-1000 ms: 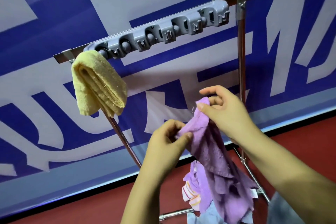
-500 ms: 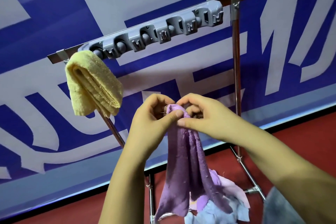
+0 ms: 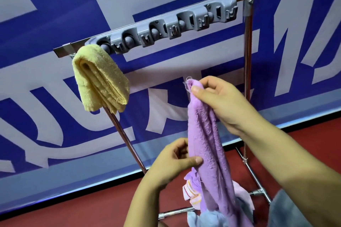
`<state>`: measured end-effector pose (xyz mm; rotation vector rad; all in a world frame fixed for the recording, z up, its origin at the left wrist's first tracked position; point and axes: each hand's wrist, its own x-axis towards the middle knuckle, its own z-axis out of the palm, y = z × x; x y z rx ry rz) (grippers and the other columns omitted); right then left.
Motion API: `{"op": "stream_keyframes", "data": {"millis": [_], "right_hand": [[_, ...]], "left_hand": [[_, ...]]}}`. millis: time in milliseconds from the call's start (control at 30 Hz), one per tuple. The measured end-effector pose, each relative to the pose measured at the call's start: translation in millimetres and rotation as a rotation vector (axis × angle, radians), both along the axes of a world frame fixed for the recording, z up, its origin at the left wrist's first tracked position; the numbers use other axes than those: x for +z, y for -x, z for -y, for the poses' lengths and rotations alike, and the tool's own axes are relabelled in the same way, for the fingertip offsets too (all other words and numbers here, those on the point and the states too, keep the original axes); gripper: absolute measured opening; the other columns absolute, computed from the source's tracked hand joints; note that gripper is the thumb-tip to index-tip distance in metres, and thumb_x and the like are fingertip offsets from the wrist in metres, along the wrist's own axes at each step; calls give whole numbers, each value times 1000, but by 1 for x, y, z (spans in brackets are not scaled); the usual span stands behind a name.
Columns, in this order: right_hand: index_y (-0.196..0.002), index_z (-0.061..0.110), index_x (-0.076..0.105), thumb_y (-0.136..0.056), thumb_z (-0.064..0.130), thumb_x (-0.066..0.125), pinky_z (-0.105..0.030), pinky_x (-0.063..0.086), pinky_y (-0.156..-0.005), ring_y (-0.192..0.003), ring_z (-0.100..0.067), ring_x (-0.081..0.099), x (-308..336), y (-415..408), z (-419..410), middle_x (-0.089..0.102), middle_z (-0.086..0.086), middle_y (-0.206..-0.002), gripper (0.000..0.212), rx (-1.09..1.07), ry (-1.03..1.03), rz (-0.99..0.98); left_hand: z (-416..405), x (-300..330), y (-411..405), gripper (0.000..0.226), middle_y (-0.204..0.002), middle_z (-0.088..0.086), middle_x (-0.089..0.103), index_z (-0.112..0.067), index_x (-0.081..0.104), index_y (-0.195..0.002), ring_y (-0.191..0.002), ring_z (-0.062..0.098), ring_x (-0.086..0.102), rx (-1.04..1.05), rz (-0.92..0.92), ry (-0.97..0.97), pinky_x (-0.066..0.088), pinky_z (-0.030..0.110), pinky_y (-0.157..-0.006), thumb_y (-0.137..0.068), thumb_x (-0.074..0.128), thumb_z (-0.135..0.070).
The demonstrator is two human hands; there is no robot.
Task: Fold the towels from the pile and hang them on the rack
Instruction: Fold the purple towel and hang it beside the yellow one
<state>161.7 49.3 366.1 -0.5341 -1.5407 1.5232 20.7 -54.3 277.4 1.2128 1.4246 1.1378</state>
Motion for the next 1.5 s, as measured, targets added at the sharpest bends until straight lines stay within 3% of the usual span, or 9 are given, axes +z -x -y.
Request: {"op": "stream_keyframes", "data": {"millis": [167,367,600,700,833,900,1167,1367,1500], "right_hand": [[-76,14,57,-90,17,58,-35,42,-69,-70,-22,51,7,-10,-14,56,-9,-71,15,-75,158,-118],[-78,12,56,-94,10,50,-24,53,-56,-53,-11,64,10,-33,-31,65,1,-55,17,-147,286,-292],[-85,12,63,-92,4,50,-19,54,-59,-56,-4,64,-1,-62,-54,68,5,-56,16,-287,377,-391],[-94,9,66,-89,10,57,-25,58,-66,-64,-10,69,-7,-69,-57,72,0,-64,10,-309,392,-383],[-69,16,72,-90,8,56,-21,56,-58,-57,-5,66,-12,-75,-60,69,5,-57,28,-335,430,-394],[-70,17,67,-91,6,53,-22,54,-60,-57,-4,64,-13,-78,-62,68,5,-57,28,-347,458,-428],[-76,17,57,-92,4,48,-19,51,-55,-50,-3,61,-20,-82,-62,66,7,-52,23,-321,487,-401],[-79,16,59,-91,3,50,-18,52,-54,-49,-4,63,-25,-68,-44,67,5,-52,20,-296,512,-353],[-85,14,63,-89,-1,52,-19,56,-59,-56,-5,66,-32,-52,-28,70,3,-60,18,-233,481,-289]], "left_hand": [[1,-21,11,20,-92,2,72,-16,70,-92,-81,14,63,1,-263,115,53,38,-84,-72,69,-19],[8,-31,39,22,-67,-9,49,-16,57,-58,-58,6,46,127,-513,197,39,23,-61,-76,68,-23],[29,-19,79,13,-74,2,67,-15,71,-77,-73,14,61,362,-127,73,47,30,-77,-68,71,-25],[30,-10,89,33,-81,9,62,-7,67,-86,-79,21,57,455,57,-27,47,36,-82,-63,78,-28],[26,1,96,30,-82,10,64,-11,72,-85,-75,20,59,546,296,-142,55,28,-73,-63,82,-27],[24,7,95,8,-68,4,58,-14,73,-73,-65,15,53,583,341,-180,54,20,-62,-74,70,-22],[20,26,94,12,-62,-2,63,-14,65,-83,-49,5,57,677,504,-250,53,18,-54,-91,56,-14],[13,26,82,5,-76,6,61,-7,56,-93,-68,11,58,765,708,-198,55,21,-61,-93,56,-12],[9,36,54,14,-57,1,60,-6,55,-80,-52,7,59,750,597,-239,53,18,-54,-94,55,-10]]}}
